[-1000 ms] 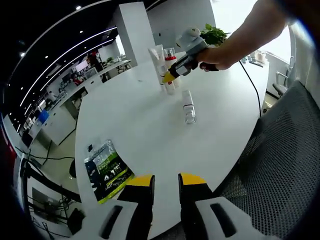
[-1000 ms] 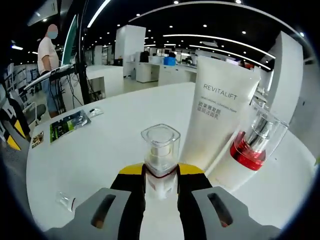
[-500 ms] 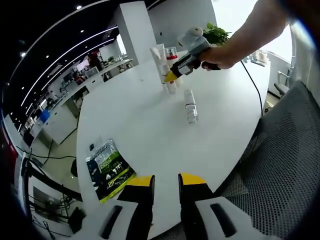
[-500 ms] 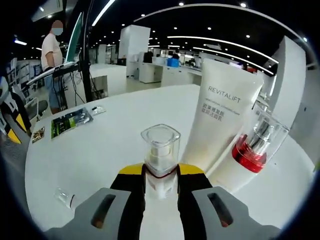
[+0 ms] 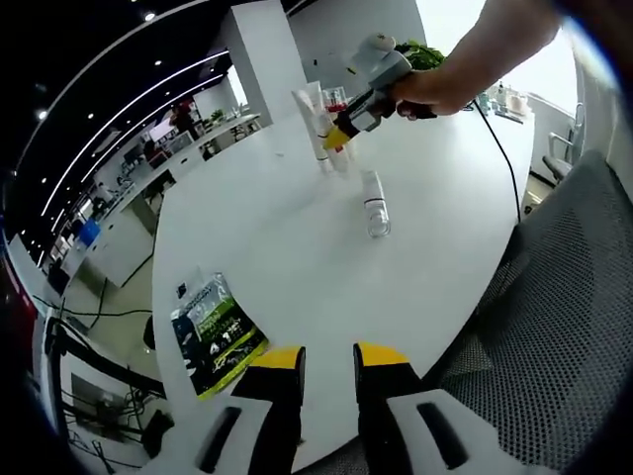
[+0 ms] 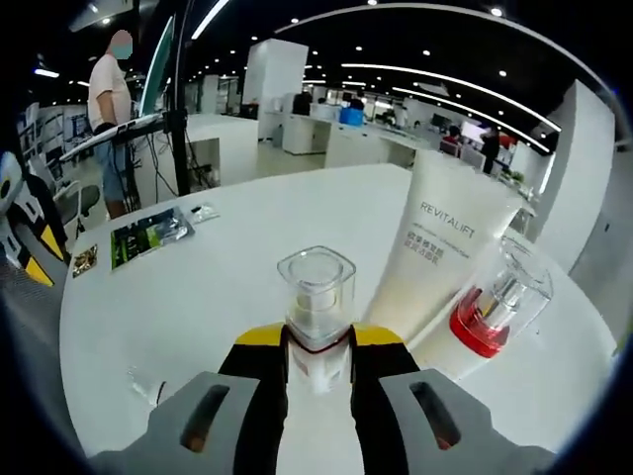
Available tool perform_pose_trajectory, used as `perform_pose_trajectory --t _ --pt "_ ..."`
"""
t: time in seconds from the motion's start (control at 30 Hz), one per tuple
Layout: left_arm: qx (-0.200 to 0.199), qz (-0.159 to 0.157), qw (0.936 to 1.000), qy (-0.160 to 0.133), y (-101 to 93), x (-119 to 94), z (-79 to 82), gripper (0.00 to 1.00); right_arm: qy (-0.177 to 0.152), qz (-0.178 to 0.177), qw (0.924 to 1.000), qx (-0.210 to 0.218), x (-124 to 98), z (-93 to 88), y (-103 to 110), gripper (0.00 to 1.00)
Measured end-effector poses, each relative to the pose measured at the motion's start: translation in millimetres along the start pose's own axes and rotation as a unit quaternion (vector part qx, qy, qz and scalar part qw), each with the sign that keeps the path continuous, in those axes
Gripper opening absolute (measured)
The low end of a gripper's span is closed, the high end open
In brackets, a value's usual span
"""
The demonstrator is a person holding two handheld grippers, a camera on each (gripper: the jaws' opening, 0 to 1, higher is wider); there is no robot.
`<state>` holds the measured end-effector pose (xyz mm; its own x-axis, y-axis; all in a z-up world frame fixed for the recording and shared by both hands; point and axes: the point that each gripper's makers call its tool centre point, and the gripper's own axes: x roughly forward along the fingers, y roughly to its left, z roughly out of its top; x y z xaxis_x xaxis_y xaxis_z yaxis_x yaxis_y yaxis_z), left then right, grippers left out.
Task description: Arrange the skincare products in the storage area until every visible bottle or jar stands upright without overlapping.
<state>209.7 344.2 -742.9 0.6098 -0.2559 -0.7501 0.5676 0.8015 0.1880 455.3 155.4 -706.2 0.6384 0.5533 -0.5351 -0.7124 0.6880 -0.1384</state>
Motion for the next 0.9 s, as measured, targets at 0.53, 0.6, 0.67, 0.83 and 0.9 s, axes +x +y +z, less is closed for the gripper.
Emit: perform_pose_trajectory --t 0.53,0.6,0.67,0.83,0.9 --pt "0.001 0.008 1.0000 0.001 2.1 -2 1.8 0.20 0.020 -0.020 0.9990 0.033 -2 -3.3 -17 0.22" --pt "-0.002 0.008 1.0000 0.002 2.4 -2 1.8 0.20 0.020 -0.021 0.9988 0.039 -1 -4.2 -19 0.22" --pt "-0.003 0.008 1.0000 -0.001 2.2 -2 3.1 0.20 0.021 -0.023 0.9987 0.041 -1 -4.8 -19 0.22" --pt "-0.006 0.010 0.9999 -0.002 3.6 -3 3.5 0.20 0.025 -0.026 0.9982 0.047 0 -8.3 -21 0.22" --pt "-0.005 0.012 0.9998 -0.015 3.6 -4 8.6 0.20 0.027 -0.026 0.9981 0.049 2 -9.6 -21 0.22"
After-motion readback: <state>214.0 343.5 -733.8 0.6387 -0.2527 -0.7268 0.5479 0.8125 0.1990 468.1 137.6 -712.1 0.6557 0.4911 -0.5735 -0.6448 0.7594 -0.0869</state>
